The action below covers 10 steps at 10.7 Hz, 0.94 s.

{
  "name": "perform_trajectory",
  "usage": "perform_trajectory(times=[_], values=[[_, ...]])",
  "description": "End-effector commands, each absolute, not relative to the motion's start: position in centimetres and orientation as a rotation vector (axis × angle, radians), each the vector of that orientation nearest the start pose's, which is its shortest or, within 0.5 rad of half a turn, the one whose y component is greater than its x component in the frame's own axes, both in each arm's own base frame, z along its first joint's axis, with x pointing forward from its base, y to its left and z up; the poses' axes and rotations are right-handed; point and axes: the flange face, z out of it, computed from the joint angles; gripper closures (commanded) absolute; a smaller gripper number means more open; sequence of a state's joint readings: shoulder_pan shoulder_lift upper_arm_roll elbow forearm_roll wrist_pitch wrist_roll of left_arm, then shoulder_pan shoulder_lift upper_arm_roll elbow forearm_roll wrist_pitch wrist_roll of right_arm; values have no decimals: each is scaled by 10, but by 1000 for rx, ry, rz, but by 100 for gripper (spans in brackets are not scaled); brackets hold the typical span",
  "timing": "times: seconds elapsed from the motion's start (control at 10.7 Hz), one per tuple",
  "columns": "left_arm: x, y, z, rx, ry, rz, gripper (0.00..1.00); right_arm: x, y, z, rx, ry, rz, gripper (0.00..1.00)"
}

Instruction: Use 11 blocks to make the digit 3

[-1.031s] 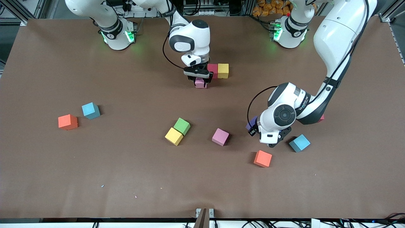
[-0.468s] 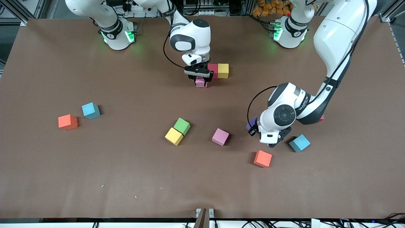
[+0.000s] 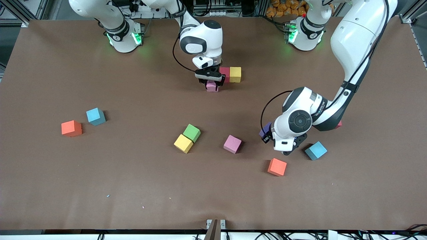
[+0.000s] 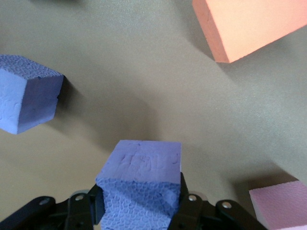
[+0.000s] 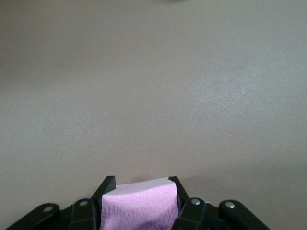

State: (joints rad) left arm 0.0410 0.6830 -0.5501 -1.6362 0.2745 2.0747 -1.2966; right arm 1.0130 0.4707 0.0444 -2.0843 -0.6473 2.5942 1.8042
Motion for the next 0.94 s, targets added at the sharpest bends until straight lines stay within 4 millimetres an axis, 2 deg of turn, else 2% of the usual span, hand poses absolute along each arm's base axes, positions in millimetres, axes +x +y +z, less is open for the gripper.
perform_trajectory(times=[0.0,0.66,0.75,0.84], values=[[612,-280,255,-2899,-1038,249,100,276,522,196,-3082,328,-538,100],[612,-279,254,-2900,-1035,252,100,275,522,191,-3090,324,-534,100],[611,-280,249,-2895,-1034,266,100,275,522,191,-3090,324,-534,95],[611,-280,250,-2892,-1046,261,100,276,524,193,-3084,323,-537,81]])
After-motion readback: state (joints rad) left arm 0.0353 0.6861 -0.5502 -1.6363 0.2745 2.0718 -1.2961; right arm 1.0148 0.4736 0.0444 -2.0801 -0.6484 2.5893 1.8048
